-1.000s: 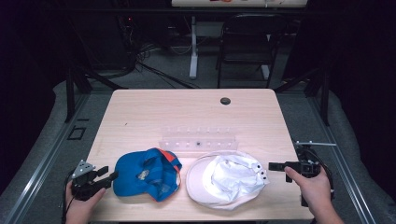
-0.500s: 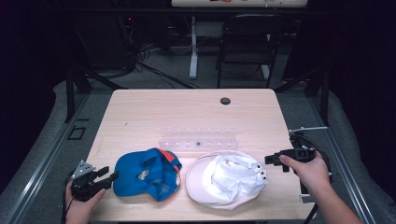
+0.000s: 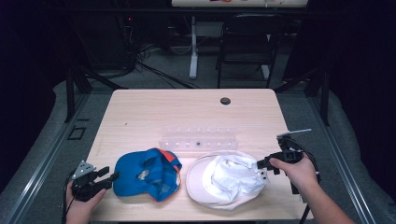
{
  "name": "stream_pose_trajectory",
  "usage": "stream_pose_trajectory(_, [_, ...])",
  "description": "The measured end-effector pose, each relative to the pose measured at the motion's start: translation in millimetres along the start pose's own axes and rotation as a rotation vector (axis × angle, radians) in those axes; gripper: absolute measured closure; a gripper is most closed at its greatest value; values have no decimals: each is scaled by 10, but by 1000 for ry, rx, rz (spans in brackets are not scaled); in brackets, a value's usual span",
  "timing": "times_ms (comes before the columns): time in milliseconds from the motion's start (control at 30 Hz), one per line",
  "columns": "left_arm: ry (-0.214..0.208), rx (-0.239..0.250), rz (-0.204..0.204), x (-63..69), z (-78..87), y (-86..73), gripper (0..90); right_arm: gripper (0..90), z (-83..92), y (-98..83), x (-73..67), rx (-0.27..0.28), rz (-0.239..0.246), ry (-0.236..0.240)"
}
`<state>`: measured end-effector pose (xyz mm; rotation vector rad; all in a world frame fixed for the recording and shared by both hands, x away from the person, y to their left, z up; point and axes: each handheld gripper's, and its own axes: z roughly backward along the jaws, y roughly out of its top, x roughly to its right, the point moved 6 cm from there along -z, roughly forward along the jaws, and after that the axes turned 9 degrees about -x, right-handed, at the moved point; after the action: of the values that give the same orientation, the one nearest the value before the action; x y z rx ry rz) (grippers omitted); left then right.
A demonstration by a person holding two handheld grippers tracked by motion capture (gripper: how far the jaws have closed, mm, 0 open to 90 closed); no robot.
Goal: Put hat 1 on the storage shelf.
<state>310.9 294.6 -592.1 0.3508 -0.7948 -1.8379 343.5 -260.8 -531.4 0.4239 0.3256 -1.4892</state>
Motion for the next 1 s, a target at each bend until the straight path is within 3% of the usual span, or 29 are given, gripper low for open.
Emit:
stream_pose_trajectory(167, [2, 0, 1, -2, -4, 0, 498, 512, -132, -29, 22, -36, 9, 4])
stream_pose_trajectory(267, [2, 1, 2, -3, -5, 0, 498, 520, -195, -34, 13, -31, -11, 8])
stream_pose_trajectory(300, [2, 1, 2, -3, -5, 0, 498, 529, -206, -49, 36, -63, 14, 4])
stream_pose_trajectory(433, [1, 6, 3, -5, -9, 1, 498, 585, -291, -54, 27, -77, -2, -4])
stream_pose_trajectory(467, [1, 7, 5, -5, -8, 2, 498, 611, -318, -51, 27, -62, 3, 0])
stream_pose_trajectory(500, [1, 7, 6, -6, -7, 2, 498, 628, -322, -58, 36, -82, 16, -11])
stream_pose_trajectory(533, [3, 1, 5, -8, -3, -1, 498, 682, -337, -53, 17, -81, 13, -14])
stream_pose_trajectory(633, [1, 8, 6, -7, -5, 2, 498, 739, -302, -49, 3, -85, 21, 3])
stream_pose_trajectory(733, [4, 3, 5, -8, -4, 0, 498, 759, -280, -43, -1, -65, 15, 10])
stream_pose_trajectory(900, [2, 7, 5, -7, -4, 1, 498, 772, -236, -63, -11, -84, 15, 42])
stream_pose_trajectory(1000, [4, 7, 6, -7, -6, 1, 498, 775, -232, -63, -38, -67, -13, 52])
